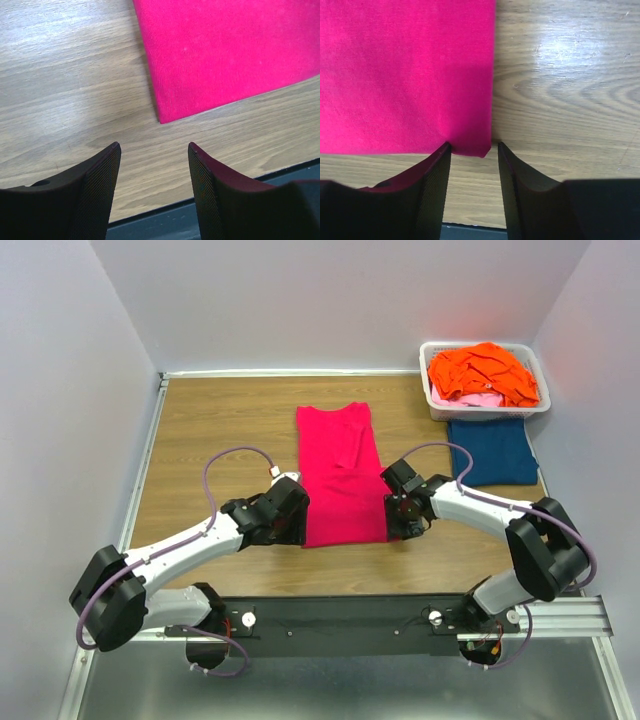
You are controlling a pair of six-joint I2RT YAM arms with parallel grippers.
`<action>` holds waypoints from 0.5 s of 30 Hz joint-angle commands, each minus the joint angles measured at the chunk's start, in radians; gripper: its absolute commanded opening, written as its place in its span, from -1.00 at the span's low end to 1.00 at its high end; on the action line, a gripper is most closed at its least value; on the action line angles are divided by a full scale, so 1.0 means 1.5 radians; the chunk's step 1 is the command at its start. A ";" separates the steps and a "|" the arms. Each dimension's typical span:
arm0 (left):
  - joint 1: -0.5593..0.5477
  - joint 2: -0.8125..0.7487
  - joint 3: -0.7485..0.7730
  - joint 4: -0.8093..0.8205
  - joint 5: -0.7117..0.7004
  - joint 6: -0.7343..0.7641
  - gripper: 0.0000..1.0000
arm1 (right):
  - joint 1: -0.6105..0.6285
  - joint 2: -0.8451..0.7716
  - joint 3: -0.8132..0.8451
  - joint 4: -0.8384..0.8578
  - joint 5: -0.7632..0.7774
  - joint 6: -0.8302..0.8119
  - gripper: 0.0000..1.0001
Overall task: Fold and stack the t-shirts
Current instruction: Fold the tshirt
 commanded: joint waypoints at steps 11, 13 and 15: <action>0.002 0.037 0.011 0.007 -0.023 0.004 0.27 | 0.017 0.032 -0.075 0.040 0.022 -0.010 -0.81; 0.002 0.051 0.018 0.004 -0.023 0.005 0.27 | 0.024 0.019 -0.077 0.040 0.024 -0.010 -0.98; 0.002 0.064 0.024 0.004 -0.025 0.004 0.27 | 0.030 0.014 -0.075 0.039 0.024 -0.010 -0.99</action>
